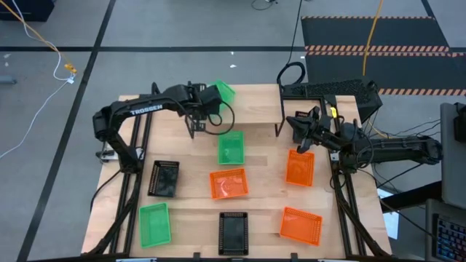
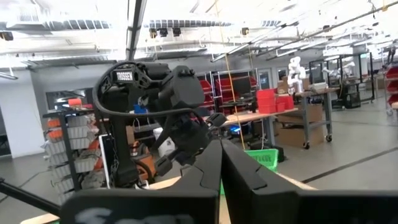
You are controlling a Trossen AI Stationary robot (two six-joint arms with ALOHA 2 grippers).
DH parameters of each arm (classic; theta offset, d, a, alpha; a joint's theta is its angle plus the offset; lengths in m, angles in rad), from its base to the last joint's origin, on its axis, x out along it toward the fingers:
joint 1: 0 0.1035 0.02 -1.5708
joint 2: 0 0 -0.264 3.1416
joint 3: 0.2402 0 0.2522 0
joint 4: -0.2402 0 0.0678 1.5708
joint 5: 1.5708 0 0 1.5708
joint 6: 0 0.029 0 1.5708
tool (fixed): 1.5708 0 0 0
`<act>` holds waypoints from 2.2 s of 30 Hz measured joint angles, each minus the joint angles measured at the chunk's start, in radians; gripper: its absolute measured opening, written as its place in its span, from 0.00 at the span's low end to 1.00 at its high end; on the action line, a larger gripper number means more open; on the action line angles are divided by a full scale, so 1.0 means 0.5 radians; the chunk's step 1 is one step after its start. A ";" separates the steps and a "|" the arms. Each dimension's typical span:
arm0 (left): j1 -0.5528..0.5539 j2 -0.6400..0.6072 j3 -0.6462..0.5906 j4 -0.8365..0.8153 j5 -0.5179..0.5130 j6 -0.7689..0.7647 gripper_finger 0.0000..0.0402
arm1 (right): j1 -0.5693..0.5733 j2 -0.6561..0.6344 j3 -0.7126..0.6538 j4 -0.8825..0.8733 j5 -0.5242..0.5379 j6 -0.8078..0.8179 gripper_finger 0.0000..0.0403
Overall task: Stack baskets on shelf by color
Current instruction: Put the top green bin on the shelf, then stack the top green bin on top of the green bin on the shelf
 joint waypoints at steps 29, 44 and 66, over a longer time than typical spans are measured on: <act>-0.062 -0.107 0.002 -0.093 0.335 -0.311 0.29 | -0.076 0.021 0.000 0.055 -0.054 0.047 0.00; -0.374 -0.306 0.005 -0.004 0.024 -0.207 0.50 | -0.076 0.021 0.000 0.071 -0.055 0.051 0.00; -0.872 0.130 -0.740 1.276 0.382 -0.623 0.43 | -0.073 0.019 0.000 0.157 -0.320 0.227 0.00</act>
